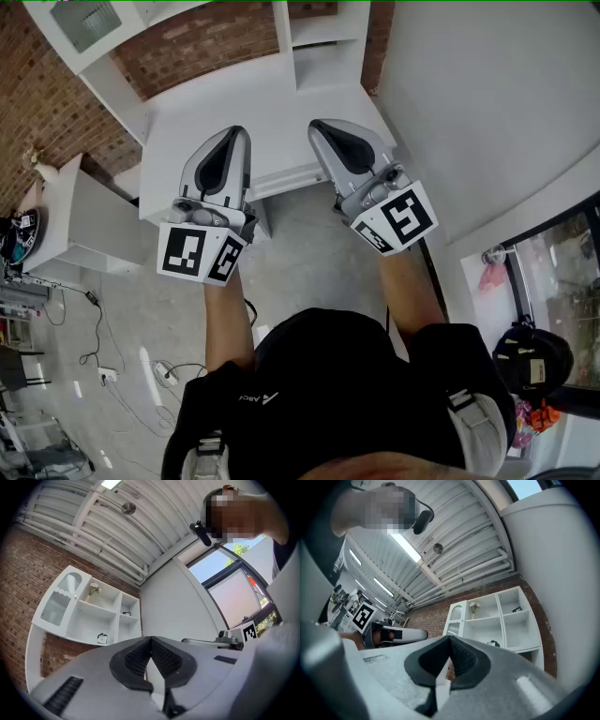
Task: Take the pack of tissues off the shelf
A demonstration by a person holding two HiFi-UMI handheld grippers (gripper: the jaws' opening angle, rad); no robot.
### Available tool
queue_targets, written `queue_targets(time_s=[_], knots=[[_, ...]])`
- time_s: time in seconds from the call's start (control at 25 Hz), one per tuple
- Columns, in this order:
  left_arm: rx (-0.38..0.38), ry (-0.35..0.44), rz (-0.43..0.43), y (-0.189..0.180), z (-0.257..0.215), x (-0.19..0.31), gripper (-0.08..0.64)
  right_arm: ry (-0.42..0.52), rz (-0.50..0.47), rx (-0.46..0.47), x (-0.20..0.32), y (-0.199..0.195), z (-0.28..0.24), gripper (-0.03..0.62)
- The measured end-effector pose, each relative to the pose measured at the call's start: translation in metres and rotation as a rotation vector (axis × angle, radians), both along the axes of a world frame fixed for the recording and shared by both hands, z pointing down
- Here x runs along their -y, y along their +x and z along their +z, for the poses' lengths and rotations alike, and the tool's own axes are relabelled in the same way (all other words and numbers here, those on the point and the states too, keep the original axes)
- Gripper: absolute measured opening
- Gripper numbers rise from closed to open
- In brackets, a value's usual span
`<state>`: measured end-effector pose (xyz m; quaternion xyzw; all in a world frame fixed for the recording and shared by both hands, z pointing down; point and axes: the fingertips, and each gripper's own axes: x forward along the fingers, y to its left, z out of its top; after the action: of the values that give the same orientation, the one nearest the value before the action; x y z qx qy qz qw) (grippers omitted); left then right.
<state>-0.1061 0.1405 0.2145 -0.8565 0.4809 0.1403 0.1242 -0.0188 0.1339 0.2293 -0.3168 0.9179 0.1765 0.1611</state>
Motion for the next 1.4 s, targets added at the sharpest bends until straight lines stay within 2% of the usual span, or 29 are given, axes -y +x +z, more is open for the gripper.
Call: queue_targets(time_s=[0.24, 0.6, 0.88, 1.16, 1.4], knots=[[-0.002, 0.021, -0.022, 0.015, -0.006, 0.01, -0.002, -0.007, -0.026, 0.016, 0.01, 0.017, -0.001, 0.001], [-0.029, 0.034, -0.119, 0.033, -0.014, 0.039, -0.002, 0.0, -0.039, 0.002, 0.028, 0.052, 0.002, 0.002], [-0.036, 0.028, -0.188, 0.034, -0.023, 0.071, 0.009, 0.031, -0.051, -0.011, 0.047, 0.062, -0.007, 0.001], [-0.013, 0.061, -0.225, 0.015, -0.029, 0.127, 0.114, 0.056, -0.056, -0.035, 0.093, 0.048, -0.009, 0.002], [-0.018, 0.068, -0.242, -0.014, -0.036, 0.212, 0.194, 0.063, -0.048, -0.062, 0.17, 0.022, -0.013, 0.002]])
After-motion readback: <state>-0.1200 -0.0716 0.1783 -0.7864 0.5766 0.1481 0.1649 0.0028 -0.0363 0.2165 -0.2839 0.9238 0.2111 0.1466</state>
